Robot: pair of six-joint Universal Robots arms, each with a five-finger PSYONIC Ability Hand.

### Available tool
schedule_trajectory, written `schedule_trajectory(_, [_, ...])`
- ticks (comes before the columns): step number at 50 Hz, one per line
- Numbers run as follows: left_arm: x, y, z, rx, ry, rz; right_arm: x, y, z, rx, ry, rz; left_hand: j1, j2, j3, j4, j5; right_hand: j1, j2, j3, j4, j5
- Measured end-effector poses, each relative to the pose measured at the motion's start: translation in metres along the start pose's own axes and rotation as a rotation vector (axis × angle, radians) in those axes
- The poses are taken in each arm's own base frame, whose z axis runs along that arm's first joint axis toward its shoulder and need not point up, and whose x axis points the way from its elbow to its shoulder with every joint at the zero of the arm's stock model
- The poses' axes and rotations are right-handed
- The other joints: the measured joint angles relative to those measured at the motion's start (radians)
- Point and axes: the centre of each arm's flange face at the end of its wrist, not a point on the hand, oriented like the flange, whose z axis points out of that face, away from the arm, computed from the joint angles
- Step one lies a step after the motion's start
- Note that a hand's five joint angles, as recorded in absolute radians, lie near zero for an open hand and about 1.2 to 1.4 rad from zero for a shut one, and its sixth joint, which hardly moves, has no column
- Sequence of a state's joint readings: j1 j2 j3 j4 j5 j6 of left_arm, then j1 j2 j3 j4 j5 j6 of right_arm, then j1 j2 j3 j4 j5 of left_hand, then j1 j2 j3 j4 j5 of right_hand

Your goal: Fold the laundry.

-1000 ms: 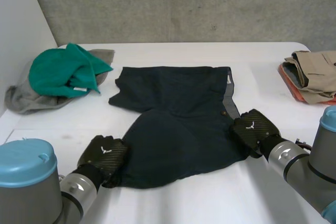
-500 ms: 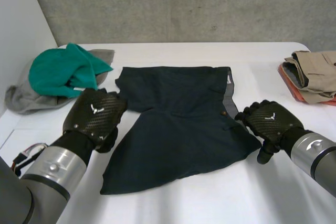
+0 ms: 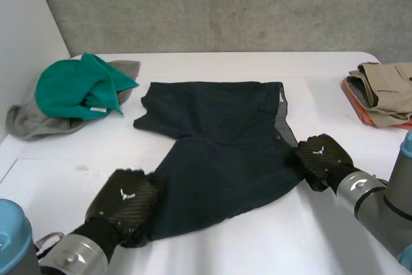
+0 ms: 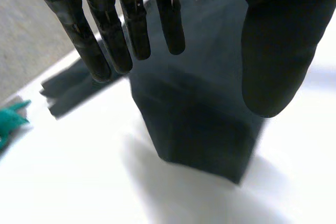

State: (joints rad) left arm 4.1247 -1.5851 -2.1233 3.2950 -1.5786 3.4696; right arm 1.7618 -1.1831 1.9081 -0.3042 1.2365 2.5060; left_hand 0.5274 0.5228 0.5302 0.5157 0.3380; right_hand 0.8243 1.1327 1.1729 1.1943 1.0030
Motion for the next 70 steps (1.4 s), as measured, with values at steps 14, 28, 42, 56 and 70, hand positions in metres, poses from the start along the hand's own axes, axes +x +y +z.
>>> schedule_trajectory(14, [0.005, 0.022, 0.036, -0.077, 0.017, 0.002, -0.005, -0.006, -0.007, 0.009, -0.005, -0.005, 0.587, 0.571, 0.540, 0.573, 0.569, 0.000, 0.000, 0.000, 0.000, 0.005])
schedule_trajectory(28, [-0.015, -0.049, -0.013, 0.195, -0.065, 0.007, 0.023, -0.067, -0.064, 0.028, 0.070, -0.099, 0.624, 0.670, 0.657, 0.680, 0.650, 0.000, 0.000, 0.000, 0.000, 0.005])
schedule_trajectory(42, [-0.019, -0.073, -0.056, 0.232, -0.016, 0.002, 0.032, -0.116, -0.130, 0.002, 0.031, -0.169, 0.056, 0.119, 0.134, 0.140, 0.143, 0.000, 0.000, 0.002, 0.003, 0.005])
schedule_trajectory(56, [0.034, 0.004, -0.014, -0.053, 0.184, 0.010, 0.027, -0.063, -0.067, -0.104, 0.015, 0.004, -0.091, -0.071, -0.074, -0.072, -0.074, 0.000, 0.017, 0.007, 0.003, 0.011])
schedule_trajectory(70, [0.050, 0.016, -0.005, -0.078, 0.235, 0.033, 0.022, -0.057, -0.063, -0.074, 0.036, 0.048, 0.111, 0.101, 0.088, 0.104, 0.107, 0.000, 0.017, 0.007, 0.003, 0.013])
